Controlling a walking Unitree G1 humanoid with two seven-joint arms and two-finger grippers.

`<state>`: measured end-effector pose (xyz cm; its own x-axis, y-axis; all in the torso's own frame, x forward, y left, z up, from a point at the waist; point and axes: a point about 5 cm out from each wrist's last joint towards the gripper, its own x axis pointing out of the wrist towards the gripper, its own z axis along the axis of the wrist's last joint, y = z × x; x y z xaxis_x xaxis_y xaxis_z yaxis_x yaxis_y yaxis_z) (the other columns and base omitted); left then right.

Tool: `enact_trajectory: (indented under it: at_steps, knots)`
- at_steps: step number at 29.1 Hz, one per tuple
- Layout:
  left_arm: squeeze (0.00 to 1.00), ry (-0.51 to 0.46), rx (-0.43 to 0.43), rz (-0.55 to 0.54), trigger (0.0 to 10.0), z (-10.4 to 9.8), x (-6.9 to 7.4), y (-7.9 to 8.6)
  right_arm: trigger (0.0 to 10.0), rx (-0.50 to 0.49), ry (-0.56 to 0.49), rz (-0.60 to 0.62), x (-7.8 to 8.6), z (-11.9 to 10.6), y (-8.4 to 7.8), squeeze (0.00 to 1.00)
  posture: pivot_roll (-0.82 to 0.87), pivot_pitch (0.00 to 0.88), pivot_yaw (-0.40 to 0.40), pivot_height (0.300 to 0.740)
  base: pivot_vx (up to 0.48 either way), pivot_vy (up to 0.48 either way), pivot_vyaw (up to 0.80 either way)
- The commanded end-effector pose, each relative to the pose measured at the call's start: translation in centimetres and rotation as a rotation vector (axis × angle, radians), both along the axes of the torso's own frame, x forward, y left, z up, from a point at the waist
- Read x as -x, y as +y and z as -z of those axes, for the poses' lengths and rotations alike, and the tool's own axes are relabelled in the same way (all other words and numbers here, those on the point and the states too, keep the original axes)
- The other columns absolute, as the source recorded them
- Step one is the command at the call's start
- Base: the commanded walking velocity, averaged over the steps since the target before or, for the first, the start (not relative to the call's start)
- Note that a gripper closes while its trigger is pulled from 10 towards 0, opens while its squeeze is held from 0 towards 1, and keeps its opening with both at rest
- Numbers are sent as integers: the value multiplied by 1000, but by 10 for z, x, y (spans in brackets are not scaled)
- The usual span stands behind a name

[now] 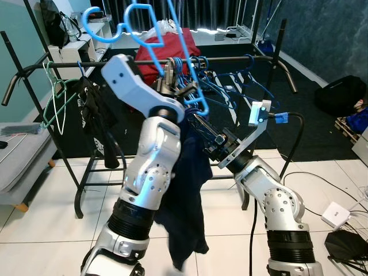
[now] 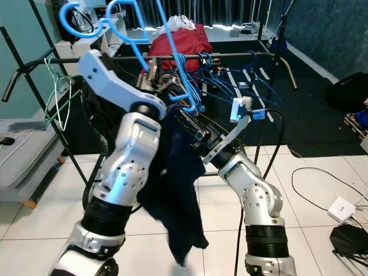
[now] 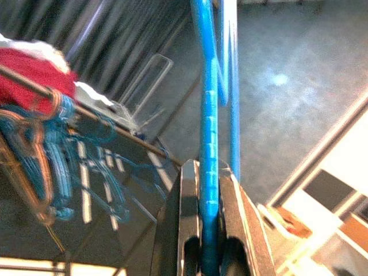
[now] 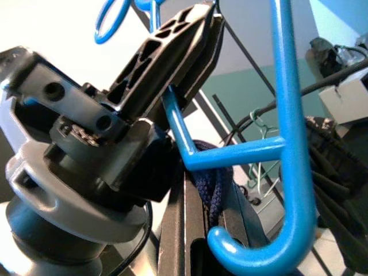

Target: Hang hanger

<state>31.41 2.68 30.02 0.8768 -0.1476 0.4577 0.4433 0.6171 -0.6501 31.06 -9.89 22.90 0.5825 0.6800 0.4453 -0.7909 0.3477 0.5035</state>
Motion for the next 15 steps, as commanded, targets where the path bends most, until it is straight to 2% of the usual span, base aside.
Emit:
enact_trajectory:
  at_steps: [1,4,5,8,9,10,11,12,13,14,15]
  knots:
    - [0,141,266,241,10000,-3,30,-67,0,-28,-93,-19,4,-21,3,0,-53,28,41,735,0,0,0]
    - [0,132,261,240,10000,-4,30,-66,0,-9,-86,-13,3,-19,3,0,-56,28,43,735,0,0,0]
    - [0,95,227,176,10000,-5,21,-49,0,103,-63,9,2,-6,0,0,-59,28,44,735,0,0,0]
    - [0,95,227,176,10000,-5,21,-49,0,103,-63,9,2,-6,0,0,-59,28,44,735,0,0,0]
    - [0,58,182,89,10000,-6,10,-27,0,239,-35,33,0,9,-5,0,-54,29,42,735,0,0,0]
    - [0,58,182,89,10000,-6,10,-27,0,239,-35,33,0,9,-5,0,-54,29,42,735,0,0,0]
    - [0,30,135,-8,10000,-6,-2,1,0,387,1,64,-2,27,-12,0,-52,28,40,735,0,0,0]
    - [0,16,23,-141,10000,5,-16,41,0,533,40,110,-5,45,-24,0,-46,26,37,735,0,0,0]
    - [0,22,-99,-243,10000,17,-23,72,0,628,67,151,-7,56,-34,0,-44,24,36,735,0,0,0]
    - [0,38,-233,-327,10000,31,-26,96,0,681,88,185,-9,62,-43,0,-44,23,34,735,0,0,0]
    - [0,38,-233,-327,10000,31,-26,96,0,681,88,185,-9,62,-43,0,-44,23,34,735,0,0,0]
